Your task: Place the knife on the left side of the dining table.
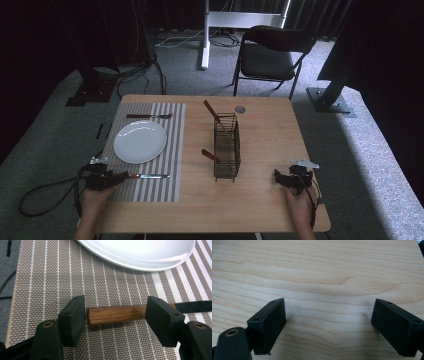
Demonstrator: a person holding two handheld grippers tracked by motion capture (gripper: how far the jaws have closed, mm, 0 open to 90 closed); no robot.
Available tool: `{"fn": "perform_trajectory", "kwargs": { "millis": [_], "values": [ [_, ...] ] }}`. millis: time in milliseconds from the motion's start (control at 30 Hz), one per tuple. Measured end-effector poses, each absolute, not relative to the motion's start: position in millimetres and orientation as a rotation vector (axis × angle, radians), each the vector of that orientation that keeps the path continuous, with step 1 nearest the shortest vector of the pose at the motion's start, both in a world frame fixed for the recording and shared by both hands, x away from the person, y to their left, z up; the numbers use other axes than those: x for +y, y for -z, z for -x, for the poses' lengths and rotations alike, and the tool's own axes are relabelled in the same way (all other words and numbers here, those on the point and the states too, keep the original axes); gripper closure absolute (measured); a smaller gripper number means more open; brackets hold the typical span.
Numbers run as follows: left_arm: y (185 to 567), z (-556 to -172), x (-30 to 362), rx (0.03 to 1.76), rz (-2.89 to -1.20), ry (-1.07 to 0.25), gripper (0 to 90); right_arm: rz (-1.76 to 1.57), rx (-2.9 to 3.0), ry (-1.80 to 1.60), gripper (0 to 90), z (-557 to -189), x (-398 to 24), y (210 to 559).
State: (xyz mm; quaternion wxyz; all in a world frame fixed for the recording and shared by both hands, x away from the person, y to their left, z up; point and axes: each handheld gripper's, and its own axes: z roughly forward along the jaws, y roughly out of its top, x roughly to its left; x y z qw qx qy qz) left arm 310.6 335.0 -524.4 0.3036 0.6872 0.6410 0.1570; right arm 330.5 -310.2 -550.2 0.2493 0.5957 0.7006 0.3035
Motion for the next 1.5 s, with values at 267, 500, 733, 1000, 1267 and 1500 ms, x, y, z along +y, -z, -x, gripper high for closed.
{"fn": "perform_trajectory", "kwargs": {
  "millis": [267,500,733,1000,1267,1500],
  "values": [
    [527.5,-288.7,336.0,1.605,-1.783,-0.419,19.4,-1.622,1.908,-0.826,11.8,-330.5,-310.2,550.2],
    [531.7,-270.5,327.0,1.569,-1.856,-0.503,10.1,-1.622,1.908,-0.827,11.8,-330.5,-310.2,550.2],
    [534.9,-260.0,323.3,1.580,-1.866,-0.593,0.0,-1.623,1.908,-0.827,11.8,-330.5,-310.2,550.2],
    [542.1,-257.0,327.2,1.660,-1.840,-0.681,0.0,-1.622,1.908,-0.827,11.8,-330.5,-310.2,550.2],
    [546.5,-257.6,330.9,1.700,-1.836,-0.698,0.0,-1.622,1.908,-0.827,11.8,-330.5,-310.2,550.2],
    [546.8,-259.6,332.5,1.688,-1.842,-0.686,0.0,-1.623,1.908,-0.827,11.8,-330.5,-310.2,550.2]
  ]
}}
